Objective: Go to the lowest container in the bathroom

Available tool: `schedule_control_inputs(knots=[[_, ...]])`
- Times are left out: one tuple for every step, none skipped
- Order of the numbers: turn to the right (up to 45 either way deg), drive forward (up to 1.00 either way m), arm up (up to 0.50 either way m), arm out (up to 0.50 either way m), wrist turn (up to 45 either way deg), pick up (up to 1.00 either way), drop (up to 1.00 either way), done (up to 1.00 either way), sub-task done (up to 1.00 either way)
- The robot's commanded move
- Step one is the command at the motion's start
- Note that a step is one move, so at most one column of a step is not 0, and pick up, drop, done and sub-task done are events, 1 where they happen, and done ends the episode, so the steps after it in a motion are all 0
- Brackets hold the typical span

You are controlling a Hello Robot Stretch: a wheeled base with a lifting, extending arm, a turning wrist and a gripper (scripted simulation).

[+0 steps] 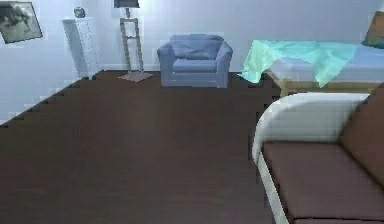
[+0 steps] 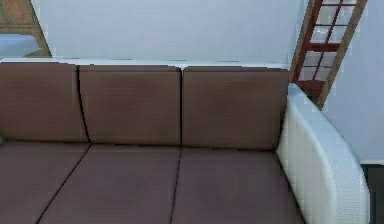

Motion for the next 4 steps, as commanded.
schedule_control_inputs(knots=[[3.0,0.0,0.0,0.0,0.0,0.0,0.0,0.0,0.0],[0.0,1.0,0.0,0.0,0.0,0.0,0.0,0.0,0.0],[0.0,0.9,0.0,0.0,0.0,0.0,0.0,0.0,0.0],[42.0,0.0,0.0,0.0,0.0,0.0,0.0,0.0,0.0]])
